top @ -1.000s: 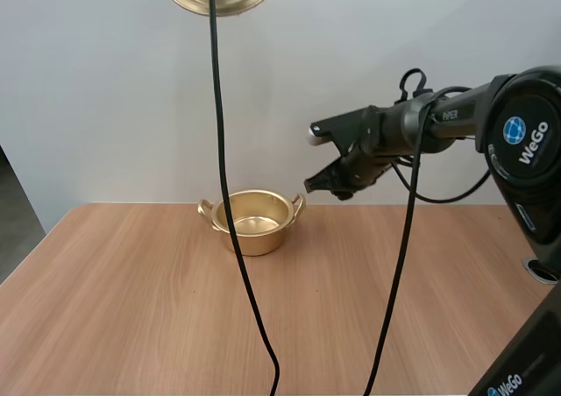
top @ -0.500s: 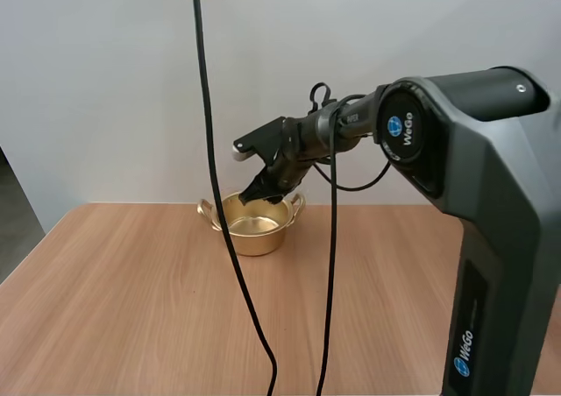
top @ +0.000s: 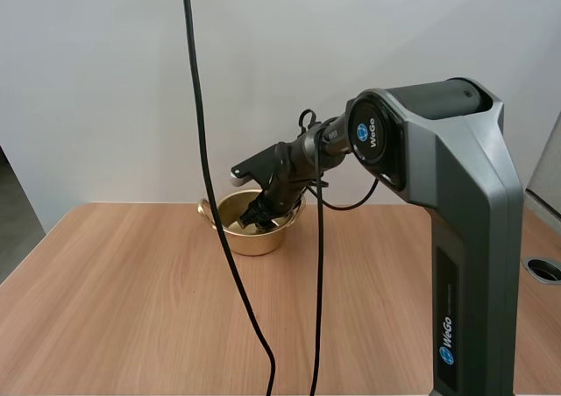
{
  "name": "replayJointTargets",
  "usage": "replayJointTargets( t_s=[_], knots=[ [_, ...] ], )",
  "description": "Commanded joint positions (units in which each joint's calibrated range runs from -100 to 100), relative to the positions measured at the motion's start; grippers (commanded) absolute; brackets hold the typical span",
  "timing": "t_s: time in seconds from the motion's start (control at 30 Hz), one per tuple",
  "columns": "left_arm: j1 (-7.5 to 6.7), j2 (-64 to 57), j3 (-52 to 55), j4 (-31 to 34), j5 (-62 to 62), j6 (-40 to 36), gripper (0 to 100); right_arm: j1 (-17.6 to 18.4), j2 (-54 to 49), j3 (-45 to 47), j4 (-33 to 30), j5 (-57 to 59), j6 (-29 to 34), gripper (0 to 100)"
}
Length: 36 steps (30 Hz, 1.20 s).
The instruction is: Open the pot, put the car inside, and close it
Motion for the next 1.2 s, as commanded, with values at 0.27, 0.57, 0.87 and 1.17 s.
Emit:
replayJointTargets(
  t_s=[0.27,0.57,0.87,1.17],
  knots=[
    [0.01,3.98,0.03,0.24,4.18,-0.01,0,-5.40,-14.48,0.27,3.56,7.62,3.32,0],
    [-0.70,10.78,0.03,0.69,15.15,0.07,0,-15.55,-28.31,2.49,4.02,13.94,4.18,0],
    [-4.56,17.81,8.32,3.77,24.67,-0.71,0,-16.00,-38.62,6.87,4.02,14.51,4.18,0],
    [-5.09,25.06,17.96,10.21,18.15,-2.32,0,-16.00,-42.04,6.87,4.02,14.71,4.18,0]
  ],
)
